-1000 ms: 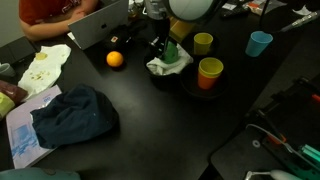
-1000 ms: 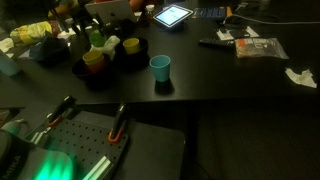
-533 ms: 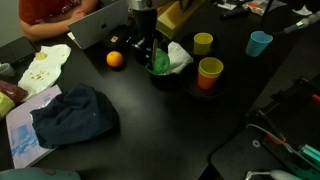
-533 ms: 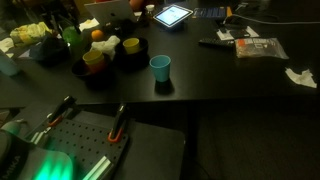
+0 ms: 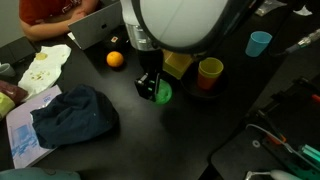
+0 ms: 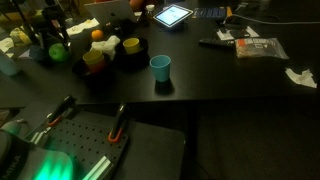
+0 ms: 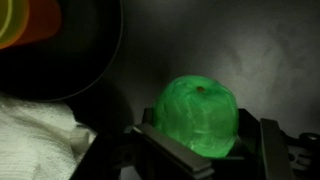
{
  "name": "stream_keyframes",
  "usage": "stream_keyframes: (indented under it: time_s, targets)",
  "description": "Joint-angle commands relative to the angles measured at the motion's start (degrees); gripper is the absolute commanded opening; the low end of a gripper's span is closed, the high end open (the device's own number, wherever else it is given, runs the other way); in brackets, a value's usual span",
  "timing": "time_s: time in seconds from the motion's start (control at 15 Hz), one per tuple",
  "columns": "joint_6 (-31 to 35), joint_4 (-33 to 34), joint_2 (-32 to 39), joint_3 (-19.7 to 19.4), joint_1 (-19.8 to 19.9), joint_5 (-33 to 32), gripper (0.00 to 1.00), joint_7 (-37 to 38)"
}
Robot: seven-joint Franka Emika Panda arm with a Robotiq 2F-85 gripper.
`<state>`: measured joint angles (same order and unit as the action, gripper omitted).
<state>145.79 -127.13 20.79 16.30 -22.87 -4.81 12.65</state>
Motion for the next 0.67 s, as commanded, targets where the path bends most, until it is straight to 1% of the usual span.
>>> stream_keyframes:
  time_s: [0.0,0.13,0.4,0.47,0.53,0.6]
  targets:
    - [7.04,-1.49,2.77,-1.75,-1.46,-2.3,0.57,0.72]
    - [9.85,-1.92,4.34,-3.52,-2.73,-4.57,0.57,1.65]
    - [12.87,-1.96,6.37,-5.61,-4.19,-5.48,0.57,1.77]
    - [13.16,-1.91,6.53,-5.73,-4.31,-5.28,0.57,1.61]
    - [11.19,-1.46,6.38,-3.52,-2.55,-2.36,0.59,-0.09]
    - [10.19,-1.14,5.95,-2.15,-1.54,-0.68,0.95,-1.2]
